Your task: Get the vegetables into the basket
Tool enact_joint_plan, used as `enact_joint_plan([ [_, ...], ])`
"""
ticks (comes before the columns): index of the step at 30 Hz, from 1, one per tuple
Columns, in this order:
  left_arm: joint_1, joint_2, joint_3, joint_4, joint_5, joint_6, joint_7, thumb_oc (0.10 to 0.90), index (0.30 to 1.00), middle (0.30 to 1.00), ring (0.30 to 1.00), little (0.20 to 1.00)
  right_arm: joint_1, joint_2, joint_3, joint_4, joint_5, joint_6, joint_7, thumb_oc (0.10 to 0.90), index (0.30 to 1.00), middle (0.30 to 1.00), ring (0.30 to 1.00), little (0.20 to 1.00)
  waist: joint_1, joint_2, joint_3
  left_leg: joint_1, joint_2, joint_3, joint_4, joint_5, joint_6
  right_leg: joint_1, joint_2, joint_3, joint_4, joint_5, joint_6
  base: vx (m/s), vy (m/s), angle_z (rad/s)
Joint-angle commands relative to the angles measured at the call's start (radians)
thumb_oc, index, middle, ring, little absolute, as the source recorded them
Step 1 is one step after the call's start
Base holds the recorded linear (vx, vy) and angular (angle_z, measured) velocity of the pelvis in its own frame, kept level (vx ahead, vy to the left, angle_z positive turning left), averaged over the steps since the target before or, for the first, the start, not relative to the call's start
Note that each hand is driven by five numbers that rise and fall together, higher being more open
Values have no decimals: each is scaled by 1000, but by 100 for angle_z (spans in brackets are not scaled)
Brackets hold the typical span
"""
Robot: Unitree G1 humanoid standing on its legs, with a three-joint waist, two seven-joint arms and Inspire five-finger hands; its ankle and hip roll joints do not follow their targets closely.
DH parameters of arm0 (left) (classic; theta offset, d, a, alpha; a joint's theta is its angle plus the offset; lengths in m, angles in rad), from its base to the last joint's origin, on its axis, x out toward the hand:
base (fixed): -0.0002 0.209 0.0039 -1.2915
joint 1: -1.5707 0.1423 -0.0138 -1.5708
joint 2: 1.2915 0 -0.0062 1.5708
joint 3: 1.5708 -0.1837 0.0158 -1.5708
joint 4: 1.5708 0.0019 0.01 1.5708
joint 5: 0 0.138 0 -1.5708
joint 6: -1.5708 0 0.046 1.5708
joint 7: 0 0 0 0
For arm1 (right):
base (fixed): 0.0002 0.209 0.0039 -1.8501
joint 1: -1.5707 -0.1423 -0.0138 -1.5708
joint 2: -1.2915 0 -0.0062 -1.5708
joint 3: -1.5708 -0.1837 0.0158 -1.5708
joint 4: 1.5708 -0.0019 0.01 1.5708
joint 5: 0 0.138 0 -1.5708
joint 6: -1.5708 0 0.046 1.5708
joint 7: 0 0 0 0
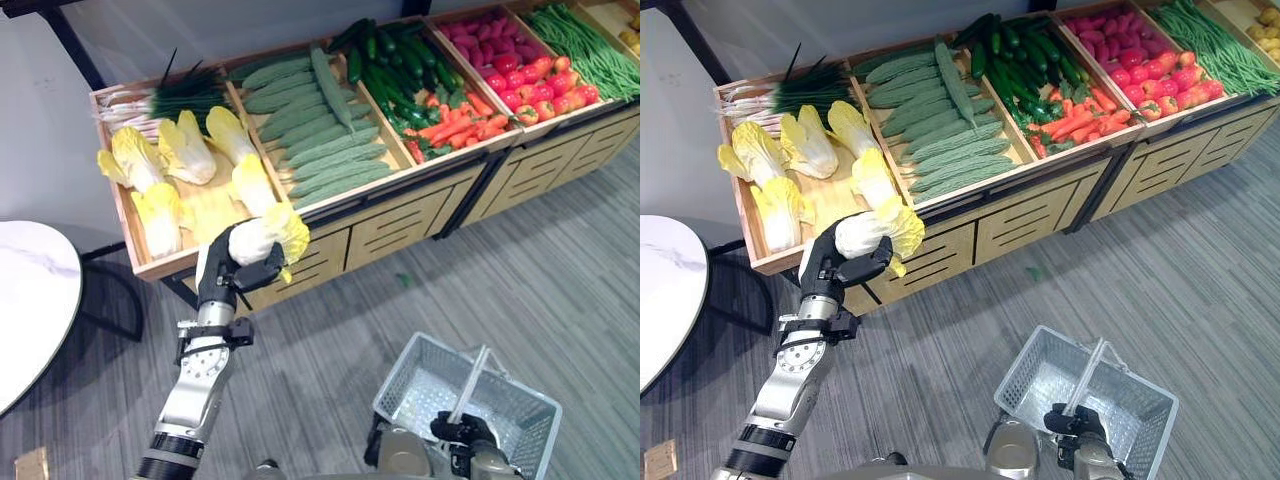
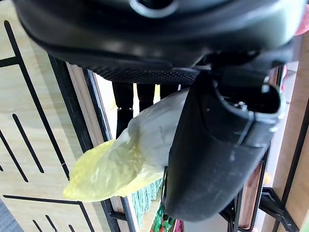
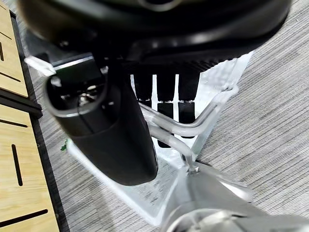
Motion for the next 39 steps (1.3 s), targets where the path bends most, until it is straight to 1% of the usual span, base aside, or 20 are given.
enact_joint_plan([
  [1,-44,50,29,-140,14,-105,8,400,300,300,300,300,-5,39,28,-27,-16,-43,2,400,300,300,300,300,-1,-51,-40,-44,-52,-14,-27,-8,12,50,-50,78,-63,21,127,32,-117,14],
  [3,-47,46,22,-140,7,-105,4,400,300,300,300,300,-7,31,32,-33,-17,-45,0,400,300,300,300,300,-6,-35,-31,-57,-28,-23,-34,10,-4,38,-26,88,-58,-4,116,27,-136,4],
  [5,-47,46,22,-140,7,-105,4,400,300,300,300,300,-7,31,32,-33,-17,-45,0,400,300,300,300,300,-6,-34,-31,-58,-27,-23,-34,10,-4,37,-25,87,-57,-4,115,18,-101,4],
  [6,-54,42,20,-138,3,-107,2,400,300,300,300,300,-8,23,38,-40,-17,-50,-1,400,300,300,300,300,-10,-27,-24,-71,-3,-29,-25,14,-18,27,-2,98,-56,-23,103,26,-257,5],
  [10,-63,34,14,-140,-23,-121,-11,400,300,300,300,300,-13,-5,66,-44,-30,-61,7,400,300,300,300,300,-1,-33,6,-172,76,-65,196,-18,-53,47,47,95,-83,-55,62,31,-221,12],
  [12,-67,37,13,-141,-26,-126,-4,400,300,300,300,300,-15,-9,71,-44,-26,-68,5,400,300,300,300,300,19,-38,24,-216,82,-156,279,12,-76,62,71,104,-102,-59,48,31,-130,-21],
  [13,-74,36,12,-142,-25,-126,2,400,300,300,300,300,-17,-10,71,-45,-24,-68,5,400,300,300,300,300,22,-46,25,-232,68,-199,267,19,-75,57,69,107,-110,-59,49,22,29,-34],
  [14,-79,37,17,-144,-9,-126,14,400,300,300,300,300,-18,-14,74,-47,-30,-68,3,400,300,300,300,300,31,-52,26,-247,32,-269,170,-8,-61,50,66,126,-116,-62,62,43,107,-26],
  [17,-75,39,22,-138,7,-130,29,400,300,300,300,300,-20,-22,76,-40,-44,-63,2,400,300,300,300,300,56,-41,34,-285,17,-368,27,67,-62,44,69,166,-110,-53,76,71,166,-9],
  [18,-70,42,28,-141,5,-133,27,400,300,300,300,300,-22,-24,79,-38,-47,-62,5,400,300,300,300,300,56,-40,32,-273,14,-380,11,57,-55,39,69,180,-101,-60,77,49,104,-37],
  [22,-62,61,36,-158,17,-135,28,400,300,300,300,300,-35,-13,66,-39,-40,-60,-4,400,300,300,300,300,54,-44,40,-243,-19,-348,-31,63,-22,7,49,237,-88,-35,90,-11,276,-91],
  [24,-73,78,40,-152,29,-128,44,400,300,300,300,300,-51,1,58,-50,-28,-57,-9,400,300,300,300,300,56,-58,38,-218,-55,-311,-57,57,2,-16,22,278,-88,-10,112,-14,310,-48],
  [26,-74,80,41,-151,32,-127,47,400,300,300,300,300,-53,5,61,-51,-28,-56,-8,400,300,300,300,300,57,-62,39,-211,-63,-305,-58,53,7,-17,15,286,-86,-5,116,7,117,-21],
  [29,-76,79,39,-150,39,-123,46,400,300,300,300,300,-55,13,52,-55,-21,-53,-7,400,300,300,300,300,54,-75,43,-197,-93,-293,-45,25,26,-10,-14,299,-92,15,135,13,171,-7],
  [31,-83,86,39,-150,49,-125,44,400,300,300,300,300,-61,16,45,-59,-18,-54,-7,400,300,300,300,300,48,-96,56,-222,-121,-283,48,-27,40,-20,-43,319,-92,58,150,-28,156,-12],
  [33,-88,91,40,-147,50,-126,46,400,300,300,300,300,-67,17,45,-62,-15,-54,-7,400,300,300,300,300,50,-102,59,-244,-126,-274,85,-44,46,-34,-46,333,-92,71,153,-60,101,-25],
  [34,-88,100,45,-146,56,-128,52,400,300,300,300,300,-78,24,41,-66,-12,-55,-10,400,300,300,300,300,43,-110,63,-256,-129,-239,104,-60,52,-56,-52,349,-99,124,167,-67,173,-13],
  [36,-84,106,52,-145,61,-126,58,400,300,300,300,300,-86,33,42,-67,-12,-55,-7,400,300,300,300,300,42,-116,62,-246,-121,-193,101,-65,54,-86,-55,348,-99,165,167,-22,123,-57],
  [38,-78,114,58,-147,63,-126,61,400,300,300,300,300,-84,42,46,-75,-14,-54,-6,400,300,300,300,300,56,-107,68,-233,-93,-156,103,-67,49,-81,-68,287,-91,160,167,-31,19,-111],
  [39,-78,114,59,-147,63,-126,61,400,300,300,300,300,-85,42,46,-75,-14,-54,-6,400,300,300,300,300,55,-110,68,-236,-97,-156,102,-62,50,-84,-71,288,-91,163,167,-52,14,-95],
])
